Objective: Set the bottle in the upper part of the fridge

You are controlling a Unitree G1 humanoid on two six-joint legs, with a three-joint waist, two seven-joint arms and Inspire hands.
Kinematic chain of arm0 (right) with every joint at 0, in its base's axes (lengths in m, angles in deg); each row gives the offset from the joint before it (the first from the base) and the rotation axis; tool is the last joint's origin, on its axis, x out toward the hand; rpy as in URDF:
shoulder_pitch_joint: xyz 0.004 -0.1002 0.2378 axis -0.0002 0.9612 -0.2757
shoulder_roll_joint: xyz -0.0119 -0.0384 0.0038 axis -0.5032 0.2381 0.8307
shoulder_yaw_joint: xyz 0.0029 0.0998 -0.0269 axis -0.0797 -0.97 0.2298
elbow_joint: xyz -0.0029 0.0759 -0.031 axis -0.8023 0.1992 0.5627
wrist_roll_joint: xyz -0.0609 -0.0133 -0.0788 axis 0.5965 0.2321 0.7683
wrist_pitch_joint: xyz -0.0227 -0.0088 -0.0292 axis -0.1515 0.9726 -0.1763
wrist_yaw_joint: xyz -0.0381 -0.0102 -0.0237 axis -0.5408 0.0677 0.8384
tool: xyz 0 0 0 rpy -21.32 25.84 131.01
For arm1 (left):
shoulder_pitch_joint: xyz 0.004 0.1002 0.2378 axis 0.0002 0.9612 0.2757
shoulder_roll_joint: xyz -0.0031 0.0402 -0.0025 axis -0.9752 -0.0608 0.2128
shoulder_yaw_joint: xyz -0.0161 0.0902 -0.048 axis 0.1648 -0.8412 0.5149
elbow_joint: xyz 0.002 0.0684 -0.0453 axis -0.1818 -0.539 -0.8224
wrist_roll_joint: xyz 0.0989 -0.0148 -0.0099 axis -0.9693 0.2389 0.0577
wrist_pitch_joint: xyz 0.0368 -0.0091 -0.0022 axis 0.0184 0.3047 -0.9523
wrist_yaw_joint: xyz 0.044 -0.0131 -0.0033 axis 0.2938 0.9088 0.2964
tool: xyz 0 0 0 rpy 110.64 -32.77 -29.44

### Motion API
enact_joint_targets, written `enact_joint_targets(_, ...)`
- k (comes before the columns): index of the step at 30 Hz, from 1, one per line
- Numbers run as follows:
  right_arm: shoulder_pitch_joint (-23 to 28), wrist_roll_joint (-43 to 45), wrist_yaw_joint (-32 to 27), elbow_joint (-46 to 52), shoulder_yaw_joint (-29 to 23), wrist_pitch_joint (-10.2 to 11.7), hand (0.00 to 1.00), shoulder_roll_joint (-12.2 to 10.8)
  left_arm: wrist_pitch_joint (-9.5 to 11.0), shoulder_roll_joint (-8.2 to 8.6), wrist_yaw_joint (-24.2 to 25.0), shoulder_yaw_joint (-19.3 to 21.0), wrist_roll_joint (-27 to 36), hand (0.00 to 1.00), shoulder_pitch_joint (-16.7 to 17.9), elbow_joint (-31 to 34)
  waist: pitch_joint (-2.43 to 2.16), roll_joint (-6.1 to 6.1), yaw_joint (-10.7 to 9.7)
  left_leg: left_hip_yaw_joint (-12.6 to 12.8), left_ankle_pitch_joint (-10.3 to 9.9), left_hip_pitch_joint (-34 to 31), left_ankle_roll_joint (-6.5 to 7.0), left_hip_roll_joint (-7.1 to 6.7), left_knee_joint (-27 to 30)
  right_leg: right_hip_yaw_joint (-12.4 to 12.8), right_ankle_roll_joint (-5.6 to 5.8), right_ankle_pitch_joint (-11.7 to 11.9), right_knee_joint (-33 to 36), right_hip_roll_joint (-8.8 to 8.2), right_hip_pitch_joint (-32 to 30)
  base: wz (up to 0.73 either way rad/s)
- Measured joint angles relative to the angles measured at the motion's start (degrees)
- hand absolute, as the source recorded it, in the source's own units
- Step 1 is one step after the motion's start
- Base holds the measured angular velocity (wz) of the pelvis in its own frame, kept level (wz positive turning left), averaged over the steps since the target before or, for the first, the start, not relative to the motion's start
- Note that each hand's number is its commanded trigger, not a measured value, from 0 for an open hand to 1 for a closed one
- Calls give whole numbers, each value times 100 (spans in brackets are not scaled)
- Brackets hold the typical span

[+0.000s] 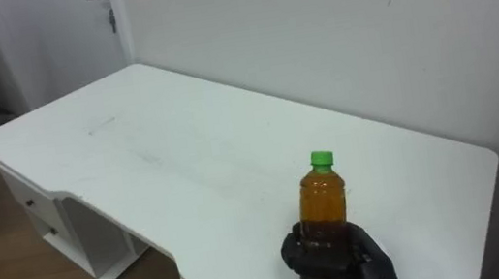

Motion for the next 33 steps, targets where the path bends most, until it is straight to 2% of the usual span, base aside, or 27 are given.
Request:
enact_joint_targets(3,8,-12,151,319,-14,0,100,58,-4,13,17,62,-3,0,-47,-45,-4,32,-114,117,1,88,1,27,-46,111,1,0,-3,0,25,-16)
enact_joint_targets(5,61,-58,312,556,-14,-1,100,181,-2,14,12,91,-2,0,-56,-42,-16,80,-132,236,3,187,5,39,-129,183,3,-1,-3,-7,59,-18)
enact_joint_targets(8,94,-49,458,864,-24,-62,100,263,-17,17,7,160,-32,0,-63,-47,-76,150,-281,263,10,266,17,41,-193,248,7,0,0,-10,83,-11)
enact_joint_targets(14,93,-51,724,1406,-216,-97,100,371,4,11,-15,210,-37,0,-262,-159,-80,180,-442,379,9,420,16,71,-221,349,6,1,-10,11,188,-9)
enact_joint_targets(17,92,-22,725,1616,-405,-97,100,397,4,11,18,208,-2,0,-293,-156,-80,175,-491,436,9,495,15,91,-294,470,9,6,-4,27,194,-13)
enact_joint_targets(19,94,117,733,1797,-472,-123,100,418,4,12,26,212,-8,0,-294,-156,-89,158,-600,444,9,495,15,98,-298,498,7,8,-1,38,189,-7)
enact_joint_targets(23,93,163,821,2318,-536,-220,100,593,4,12,20,223,-4,0,-346,-162,-107,122,-735,560,10,567,12,126,-344,640,-3,15,-2,71,194,-12)
enact_joint_targets(25,93,167,850,2463,-568,-220,100,660,9,12,18,222,0,0,-388,-164,-113,93,-749,601,13,608,8,131,-379,701,-4,16,-2,75,197,-16)
enact_joint_targets(31,92,281,841,2537,-767,-241,100,662,21,2,15,222,-3,0,-518,-290,-114,37,-782,714,10,686,13,140,-398,880,4,36,-2,79,198,-13)
enact_joint_targets(33,91,299,838,2616,-918,-428,100,660,18,4,21,242,-3,0,-514,-275,-119,28,-870,715,9,674,14,139,-399,898,6,39,3,81,181,0)
